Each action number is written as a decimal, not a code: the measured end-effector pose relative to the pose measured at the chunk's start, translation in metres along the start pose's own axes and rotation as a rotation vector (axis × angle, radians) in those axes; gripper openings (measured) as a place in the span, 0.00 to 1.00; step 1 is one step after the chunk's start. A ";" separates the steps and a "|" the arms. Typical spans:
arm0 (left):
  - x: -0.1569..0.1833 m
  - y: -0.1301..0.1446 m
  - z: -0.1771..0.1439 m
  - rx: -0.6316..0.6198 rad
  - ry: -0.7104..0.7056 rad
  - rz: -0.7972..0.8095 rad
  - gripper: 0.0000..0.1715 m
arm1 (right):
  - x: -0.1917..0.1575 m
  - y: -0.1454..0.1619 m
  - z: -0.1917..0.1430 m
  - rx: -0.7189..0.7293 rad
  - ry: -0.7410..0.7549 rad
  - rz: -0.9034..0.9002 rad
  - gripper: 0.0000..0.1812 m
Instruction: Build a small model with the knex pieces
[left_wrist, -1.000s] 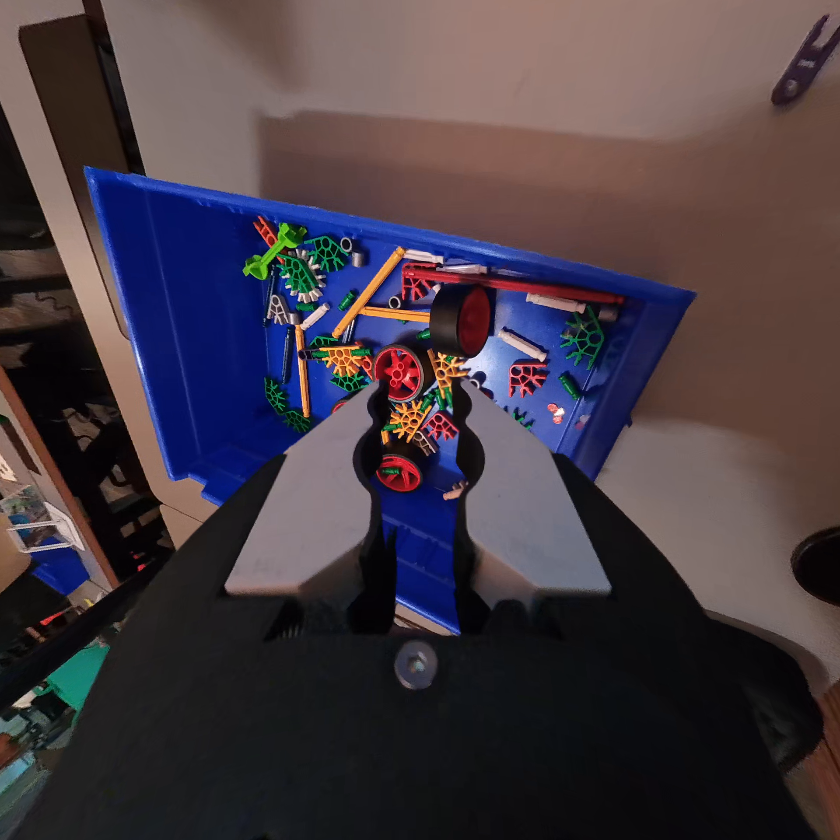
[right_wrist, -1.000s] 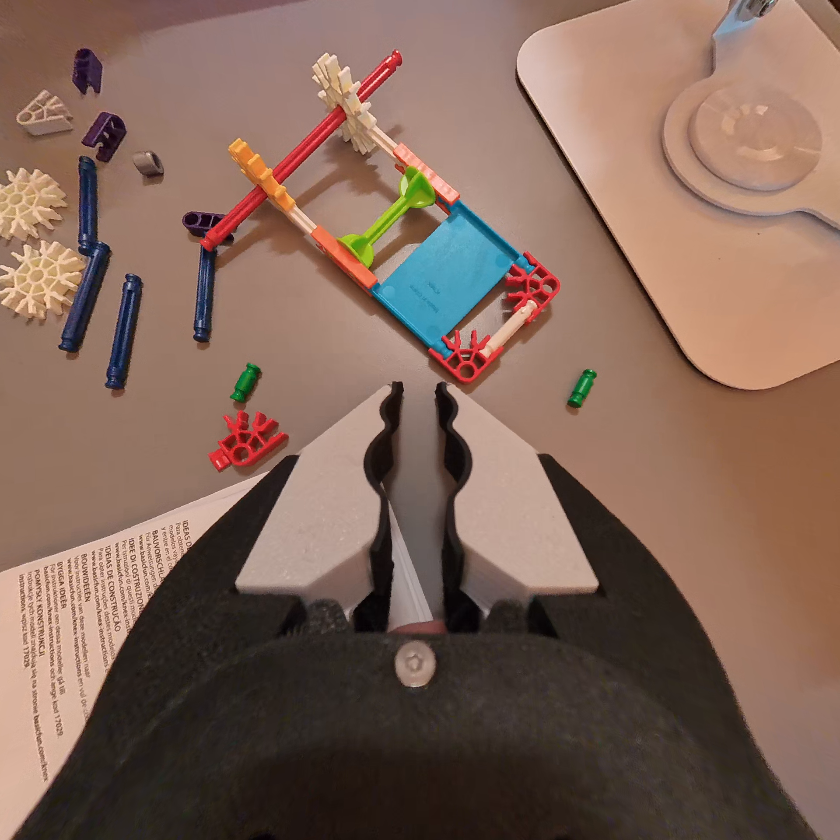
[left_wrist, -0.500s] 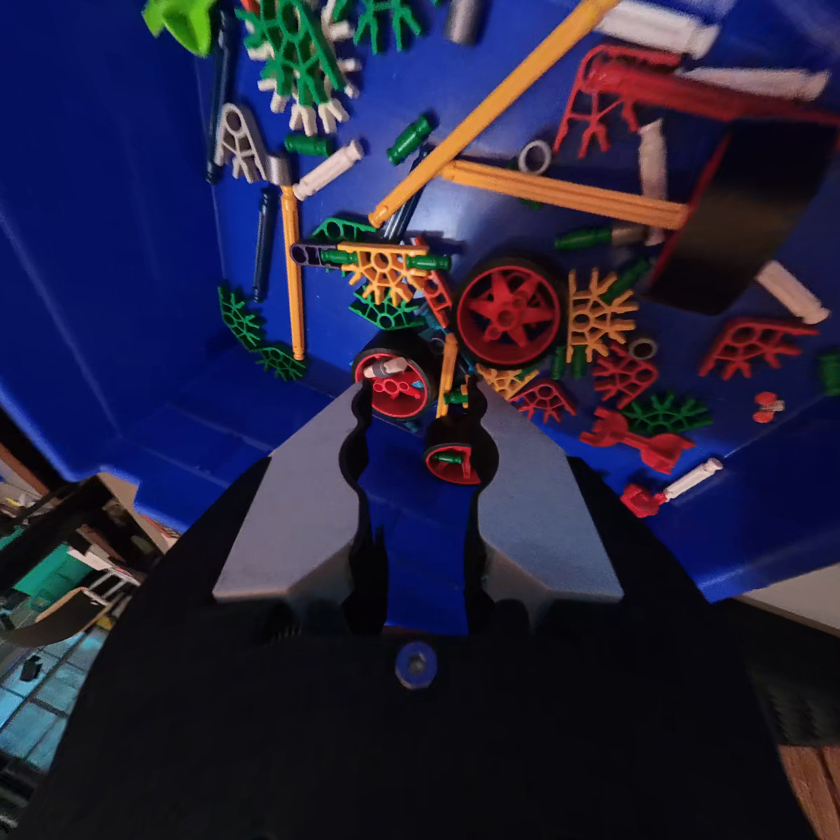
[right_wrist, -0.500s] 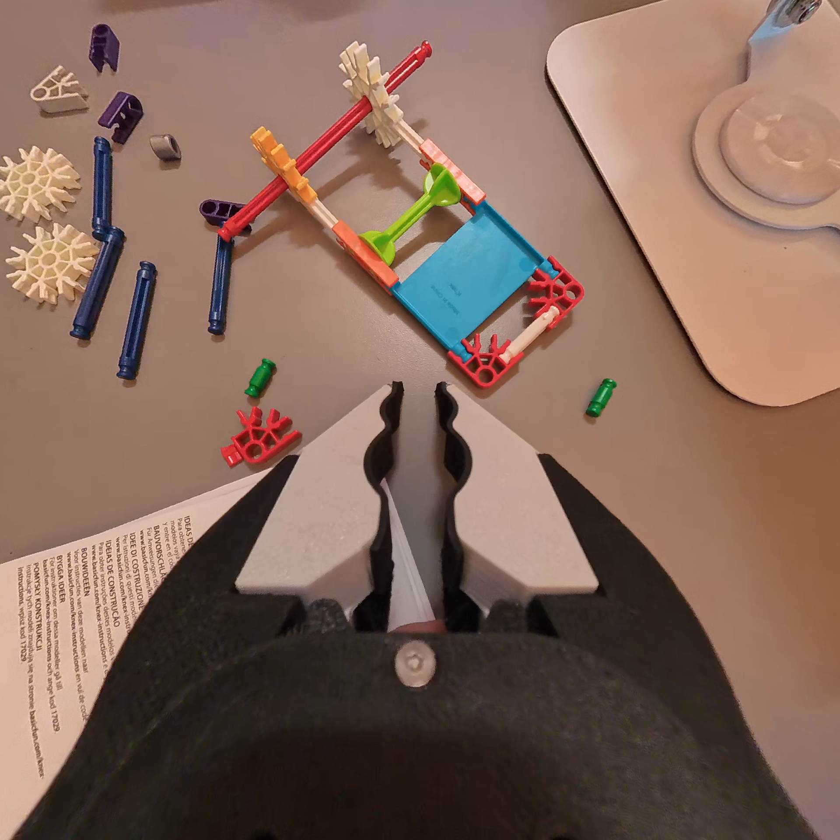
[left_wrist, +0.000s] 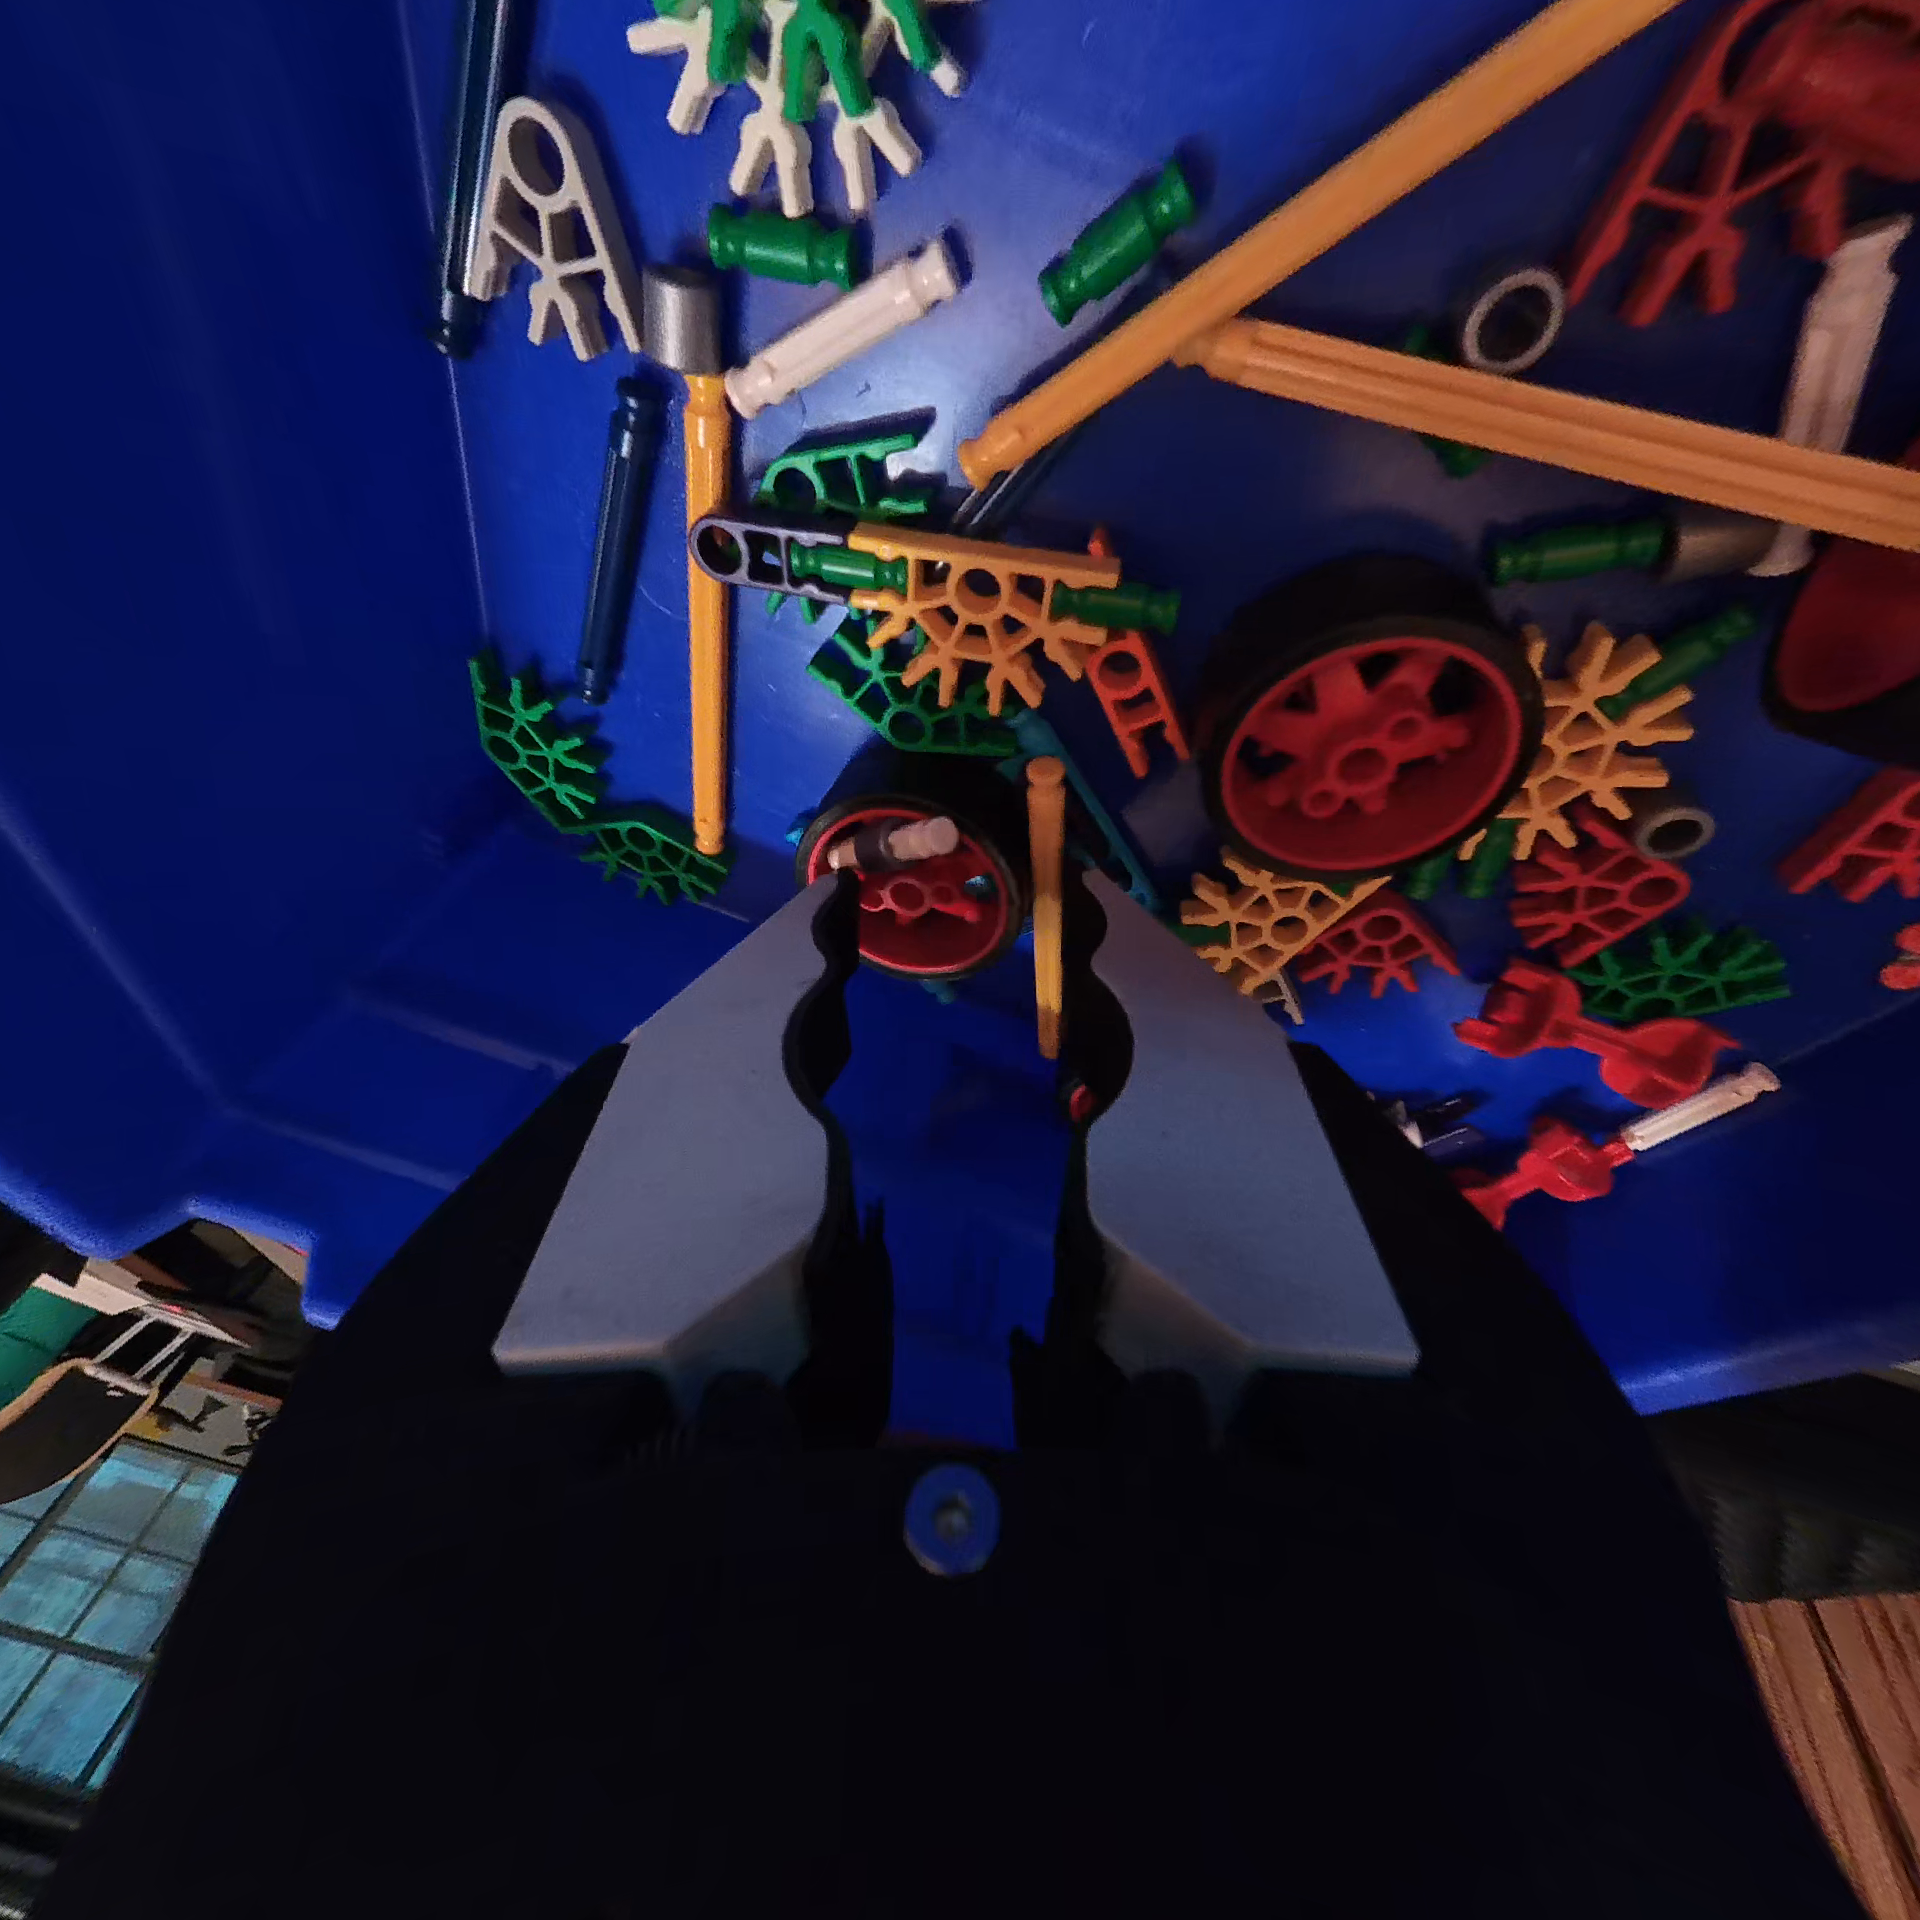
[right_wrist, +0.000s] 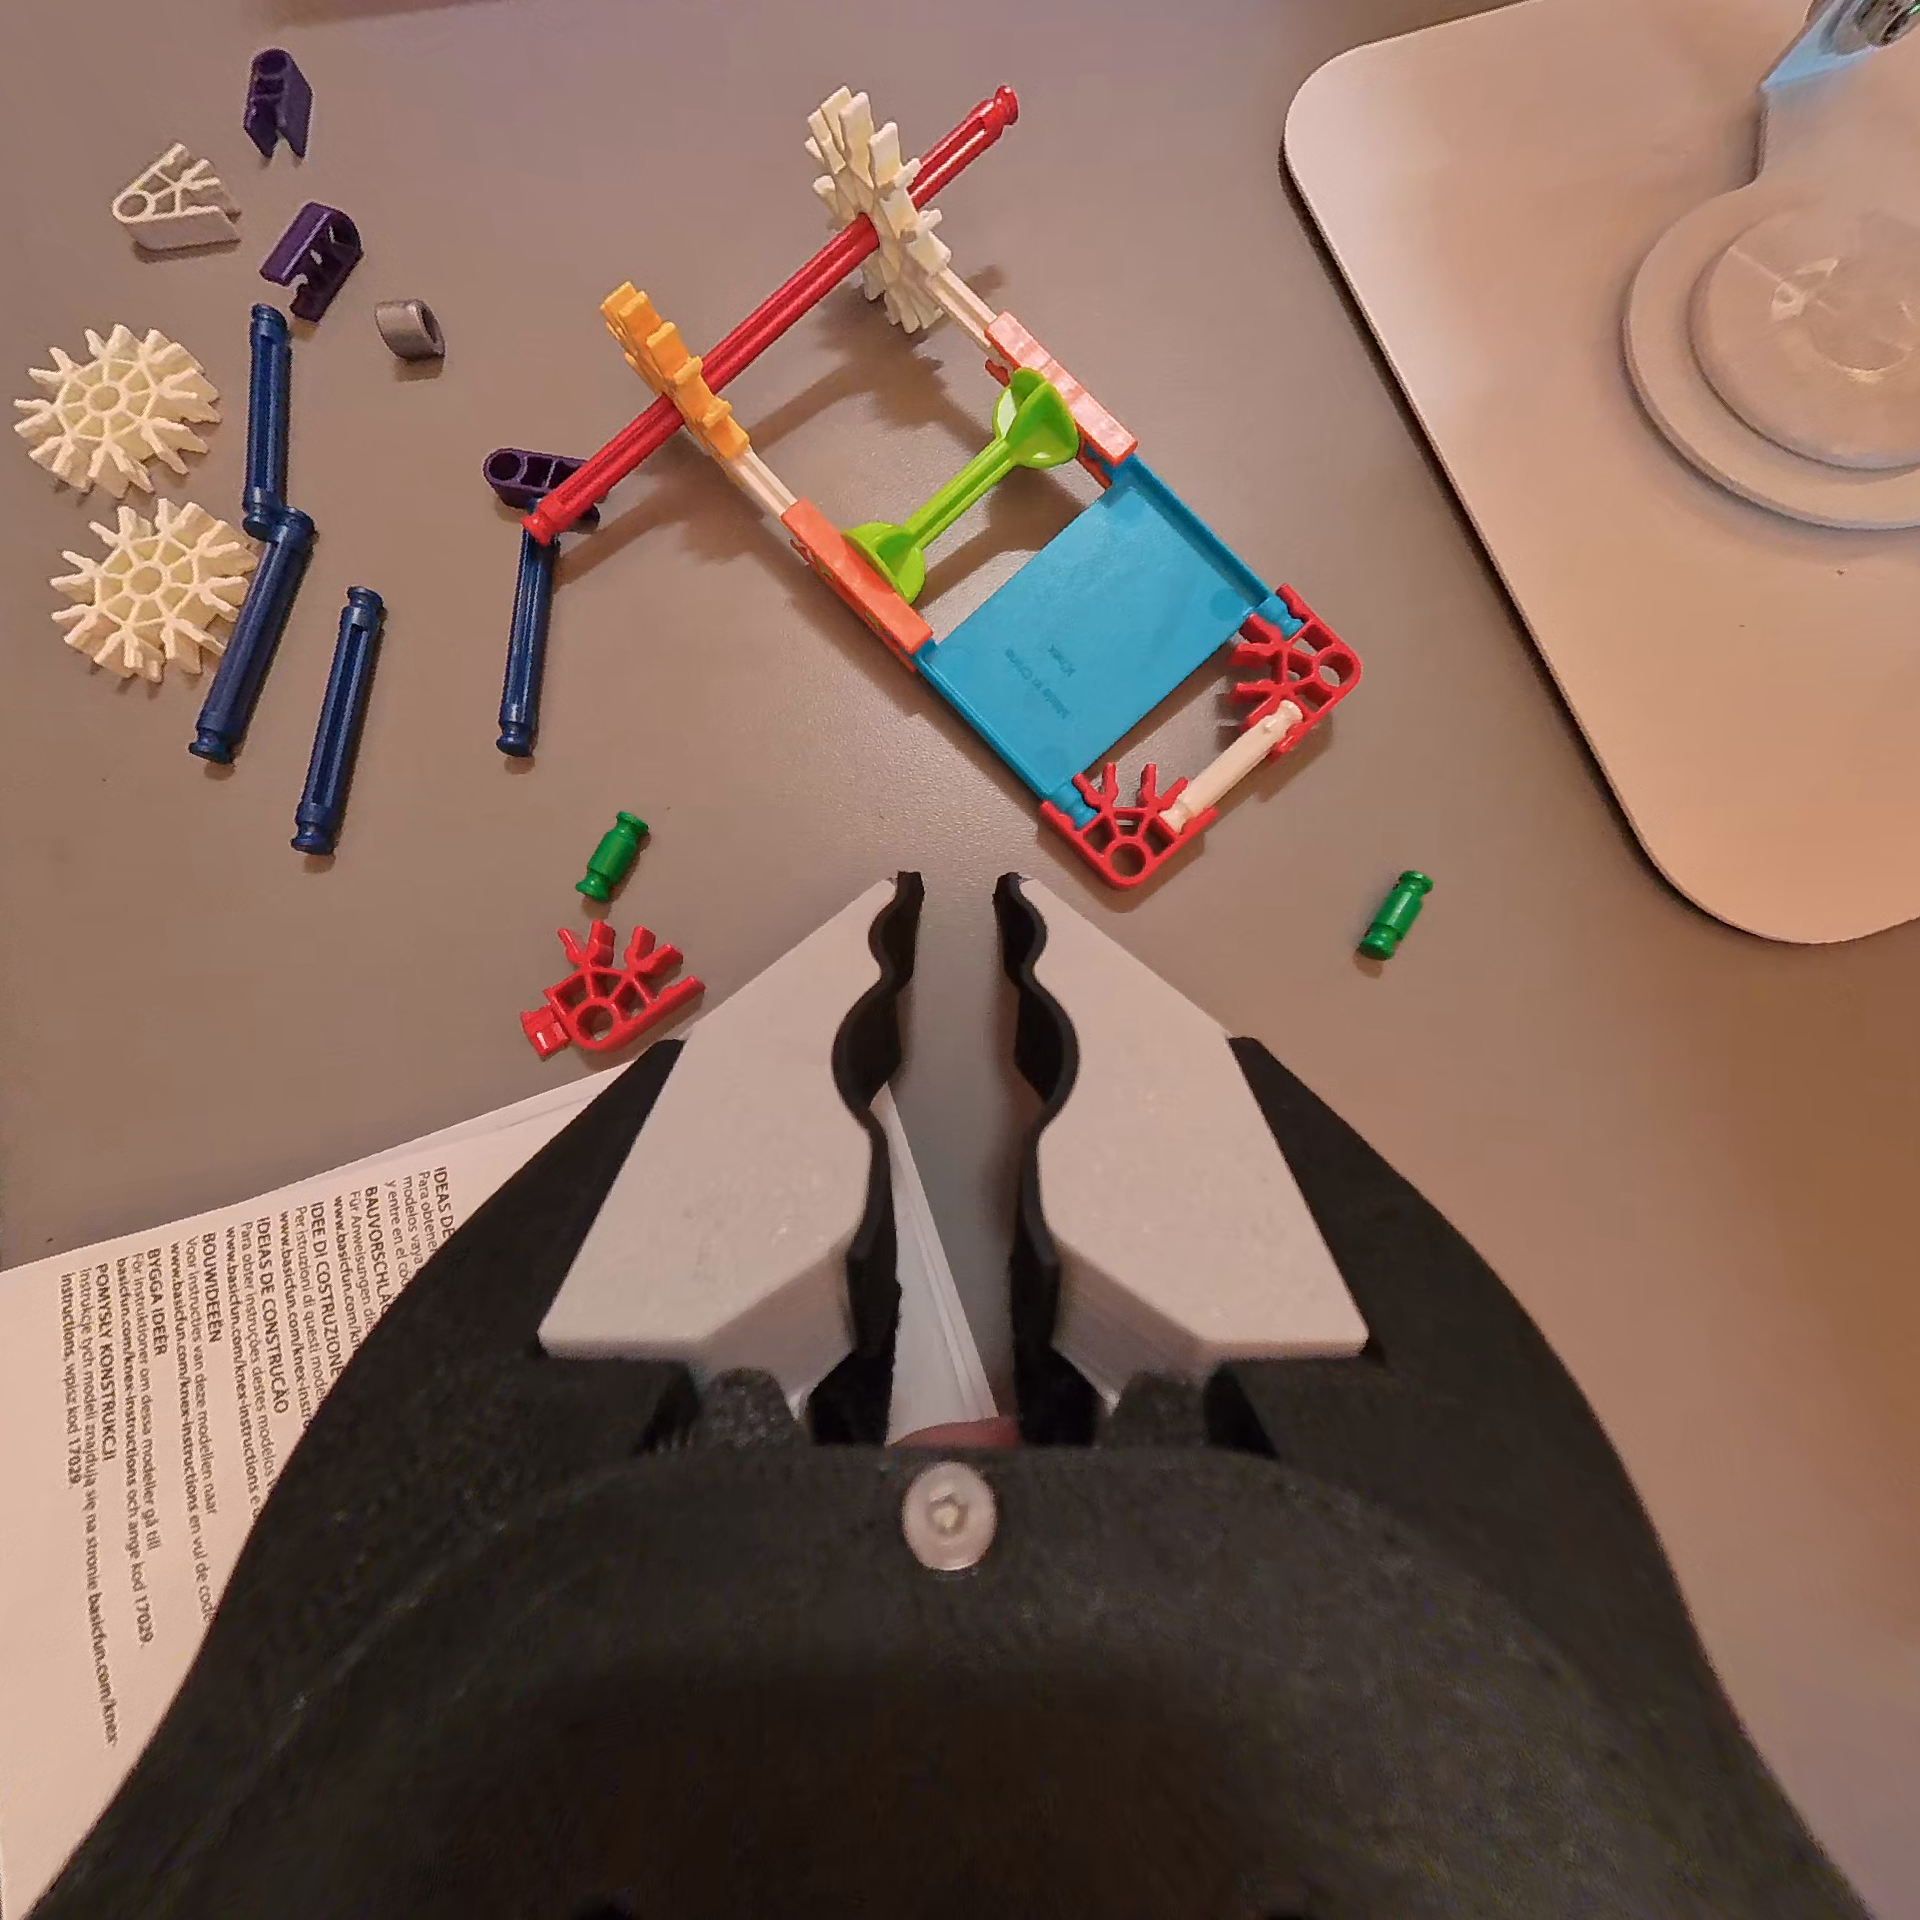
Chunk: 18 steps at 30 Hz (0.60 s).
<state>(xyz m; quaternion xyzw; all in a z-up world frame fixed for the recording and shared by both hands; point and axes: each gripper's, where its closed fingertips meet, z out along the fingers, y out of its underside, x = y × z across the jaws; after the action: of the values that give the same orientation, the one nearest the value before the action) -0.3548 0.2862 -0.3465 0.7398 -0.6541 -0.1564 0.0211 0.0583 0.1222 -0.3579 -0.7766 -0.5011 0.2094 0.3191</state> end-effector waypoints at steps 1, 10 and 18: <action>-0.002 -0.001 0.000 0.003 -0.004 0.001 0.22 | 0.000 0.000 0.000 0.000 -0.001 0.001 0.08; -0.007 -0.008 -0.012 0.029 -0.004 0.005 0.21 | 0.000 0.000 0.000 0.001 -0.006 0.003 0.08; -0.031 -0.011 -0.023 0.050 -0.079 -0.013 0.21 | 0.000 0.000 0.000 0.001 -0.008 0.002 0.08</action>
<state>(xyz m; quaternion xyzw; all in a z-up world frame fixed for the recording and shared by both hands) -0.3413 0.3141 -0.3212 0.7375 -0.6534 -0.1692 -0.0239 0.0586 0.1216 -0.3580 -0.7761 -0.5017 0.2131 0.3172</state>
